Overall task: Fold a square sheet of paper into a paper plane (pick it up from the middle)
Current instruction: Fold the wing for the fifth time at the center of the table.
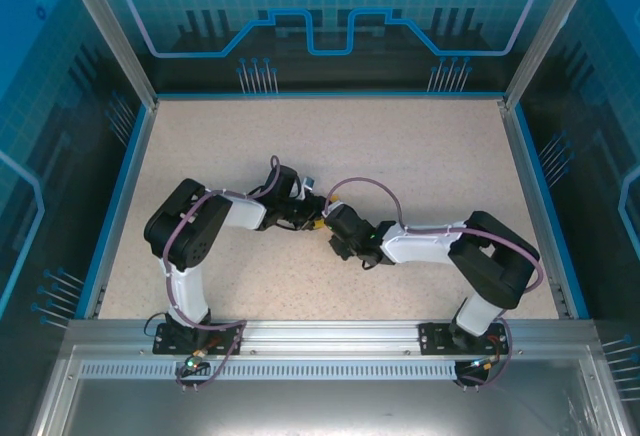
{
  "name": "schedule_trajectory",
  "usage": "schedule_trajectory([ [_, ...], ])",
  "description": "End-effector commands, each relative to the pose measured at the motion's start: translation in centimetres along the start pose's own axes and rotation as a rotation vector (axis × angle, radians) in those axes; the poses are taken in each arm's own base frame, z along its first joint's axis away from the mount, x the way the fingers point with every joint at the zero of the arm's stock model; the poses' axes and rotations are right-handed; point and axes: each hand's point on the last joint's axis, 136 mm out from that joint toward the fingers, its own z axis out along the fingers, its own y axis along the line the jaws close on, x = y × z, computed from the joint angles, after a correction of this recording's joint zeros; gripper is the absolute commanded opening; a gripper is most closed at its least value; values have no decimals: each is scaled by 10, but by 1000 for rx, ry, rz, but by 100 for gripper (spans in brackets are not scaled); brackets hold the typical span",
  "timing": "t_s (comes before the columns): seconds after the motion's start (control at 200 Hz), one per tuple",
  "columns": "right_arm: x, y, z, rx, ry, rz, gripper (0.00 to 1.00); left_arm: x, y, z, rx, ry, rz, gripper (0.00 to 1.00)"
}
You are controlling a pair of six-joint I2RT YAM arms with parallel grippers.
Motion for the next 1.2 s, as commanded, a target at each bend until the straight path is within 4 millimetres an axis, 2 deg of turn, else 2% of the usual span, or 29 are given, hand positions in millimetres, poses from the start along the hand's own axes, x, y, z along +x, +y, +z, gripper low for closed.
schedule_trajectory([
  [0.0, 11, 0, 3, 9, 35, 0, 20, -1, 2, 4, -19, 4, 10, 31],
  [0.1, 13, 2, 2, -10, 41, 11, 18, 0, 2, 4, -20, 5, 10, 31],
  [0.27, 14, 0, 3, -32, 47, 46, 10, -1, 0, 3, -18, 5, 17, 31],
  [0.395, 11, 5, 2, -117, 31, 101, 6, -2, -10, -2, -8, -3, 42, 31],
  [0.6, -2, 11, -4, -330, -36, 263, 5, 2, -24, -17, 15, -31, 97, 32],
  [0.755, -6, 8, -6, -461, -59, 369, 6, 8, -21, -23, 26, -34, 116, 33],
  [0.805, -1, 6, -4, -487, -47, 402, 6, 10, -22, -23, 35, -30, 122, 33],
  [0.835, -7, 4, -5, -510, -72, 418, 6, 11, -21, -23, 38, -29, 122, 33],
  [1.195, -8, -2, -7, -615, -46, 550, 6, 16, -18, -15, 60, -9, 125, 32],
])
